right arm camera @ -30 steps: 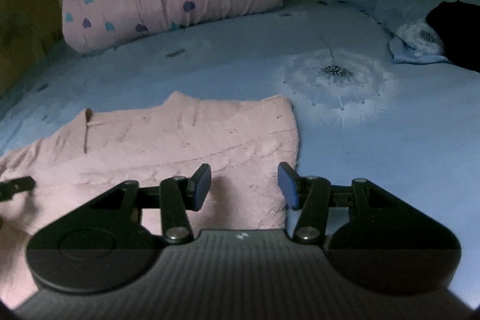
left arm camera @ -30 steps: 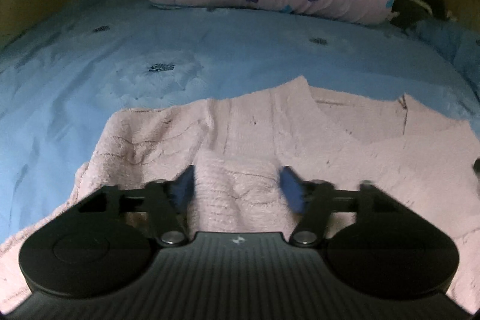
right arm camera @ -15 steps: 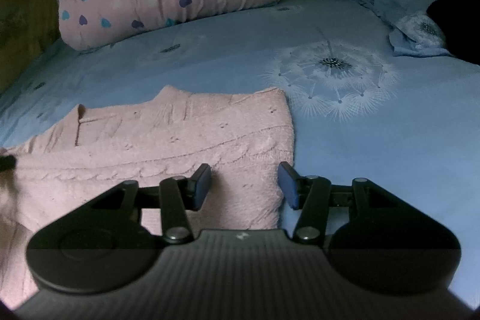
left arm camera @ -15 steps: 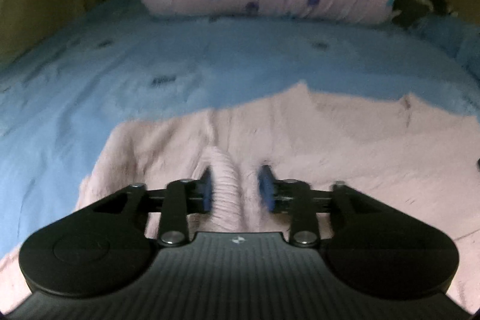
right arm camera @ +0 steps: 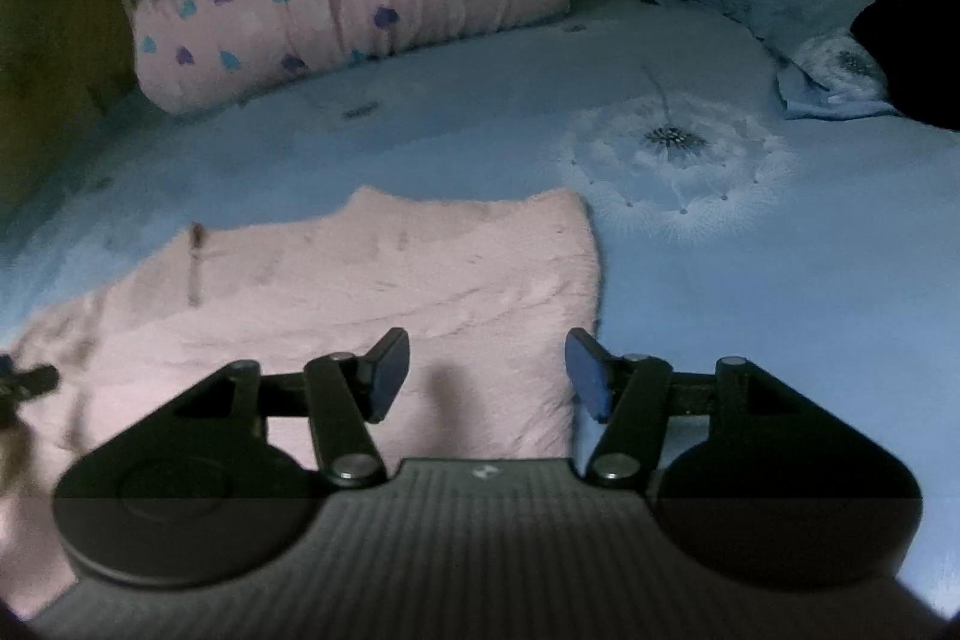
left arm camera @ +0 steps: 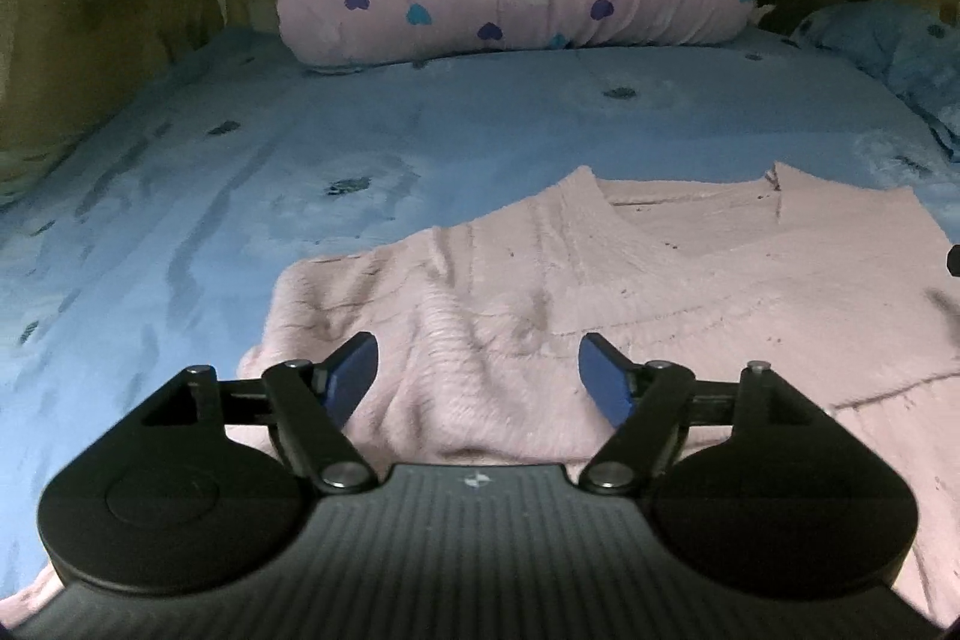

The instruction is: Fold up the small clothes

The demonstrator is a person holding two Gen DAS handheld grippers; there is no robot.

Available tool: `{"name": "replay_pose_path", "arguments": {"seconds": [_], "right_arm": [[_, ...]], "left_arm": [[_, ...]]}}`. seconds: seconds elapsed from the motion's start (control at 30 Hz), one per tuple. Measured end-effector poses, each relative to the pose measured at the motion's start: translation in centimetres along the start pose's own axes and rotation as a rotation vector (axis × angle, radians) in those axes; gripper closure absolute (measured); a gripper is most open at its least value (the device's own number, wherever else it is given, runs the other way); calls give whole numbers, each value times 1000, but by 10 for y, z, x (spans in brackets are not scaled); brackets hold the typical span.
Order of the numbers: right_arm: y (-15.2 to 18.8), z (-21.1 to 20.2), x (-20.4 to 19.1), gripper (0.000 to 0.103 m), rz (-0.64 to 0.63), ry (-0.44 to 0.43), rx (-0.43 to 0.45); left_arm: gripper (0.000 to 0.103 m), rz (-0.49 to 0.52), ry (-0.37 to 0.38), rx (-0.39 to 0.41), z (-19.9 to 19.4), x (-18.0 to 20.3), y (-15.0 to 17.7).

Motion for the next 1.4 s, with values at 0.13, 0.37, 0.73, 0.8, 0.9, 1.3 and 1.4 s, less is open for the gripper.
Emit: {"name": "replay_pose_path", "arguments": {"seconds": [0.13,0.37,0.73,0.8,0.9,1.3,1.4], "right_arm": [[7,-23,-11,43,22,-46,-24],[20,-78,-39,43,-17,-139,-31],[56,-150,-64,43,-76,-180,-51],[67,-156,-60,43,-81,-155,-50],[83,-158,-55,43,-57,-124,-60],[128,-163,-72,43,-85,-121,-106],[137,-159,-75,43,-101,-120,-130]], "left_arm": [[25,-5,1,-13,-29,-13,7],[24,53,-72,14,-80,-51,30],[20,-114,-87,-71,-114,-156,77],[20,-112,-112,-75,-122,-179,86],[20,-117,-134,-99,-124,-206,99],[20,-201,-135,-177,-91,-231,169],[15,-230,-107,-165,-81,-225,172]]}}
Point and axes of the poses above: each gripper's, at about its wrist camera, not at the fingertips, and z roughly the way its jaws point, x to its right, y to its underside, the point moved 7 cm from there along z, roughly the way its jaws point, and after that the axes turned 14 degrees about z, right-handed, at the moved point
